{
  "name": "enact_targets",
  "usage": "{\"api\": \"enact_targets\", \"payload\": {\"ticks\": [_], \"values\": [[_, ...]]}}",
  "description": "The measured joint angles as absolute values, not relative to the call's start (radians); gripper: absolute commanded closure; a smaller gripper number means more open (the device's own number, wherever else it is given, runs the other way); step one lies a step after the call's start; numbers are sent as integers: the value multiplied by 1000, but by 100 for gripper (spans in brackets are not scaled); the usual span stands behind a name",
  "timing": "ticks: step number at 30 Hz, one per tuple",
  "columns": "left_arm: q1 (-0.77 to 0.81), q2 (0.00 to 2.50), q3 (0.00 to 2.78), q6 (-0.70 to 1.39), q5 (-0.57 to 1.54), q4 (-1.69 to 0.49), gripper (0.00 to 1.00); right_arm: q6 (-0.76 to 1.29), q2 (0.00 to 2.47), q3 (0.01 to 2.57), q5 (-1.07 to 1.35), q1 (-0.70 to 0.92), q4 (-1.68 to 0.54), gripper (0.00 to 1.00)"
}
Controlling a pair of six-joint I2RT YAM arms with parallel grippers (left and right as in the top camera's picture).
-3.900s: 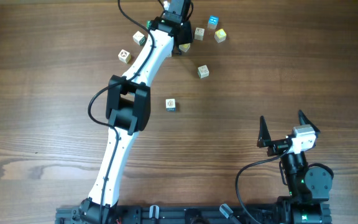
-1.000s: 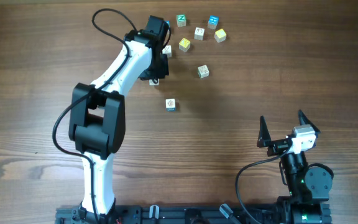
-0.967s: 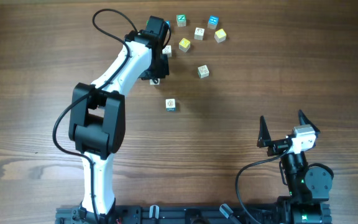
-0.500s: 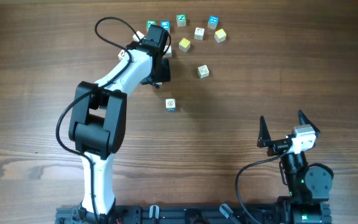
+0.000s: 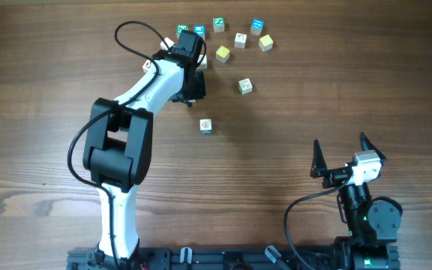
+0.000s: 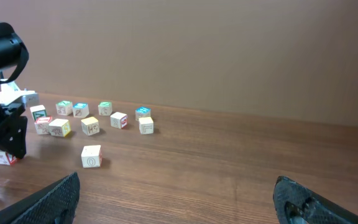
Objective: Form a tower
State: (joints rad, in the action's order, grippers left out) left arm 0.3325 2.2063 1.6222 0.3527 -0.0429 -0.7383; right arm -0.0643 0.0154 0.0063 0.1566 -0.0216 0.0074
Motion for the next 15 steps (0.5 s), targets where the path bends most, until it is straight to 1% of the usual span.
{"api": "enact_targets", "payload": {"ticks": [3, 6, 9, 10, 14, 15], "values": [[332, 2206, 1622, 353, -43, -744, 54, -64, 15, 6, 157, -22, 7, 0], [332, 2202, 1622, 353, -43, -748, 53, -64, 15, 6, 157, -22, 7, 0], [332, 2195, 1622, 352, -43, -748, 57, -64, 15, 6, 156, -22, 7, 0], [332, 2193, 1622, 352, -43, -748, 60, -64, 15, 6, 157, -22, 7, 0], [332, 2191, 1622, 349, -43, -763, 63, -64, 15, 6, 156, -22, 7, 0], [332, 2191, 1622, 350, -43, -766, 62, -64, 15, 6, 157, -22, 7, 0]]}}
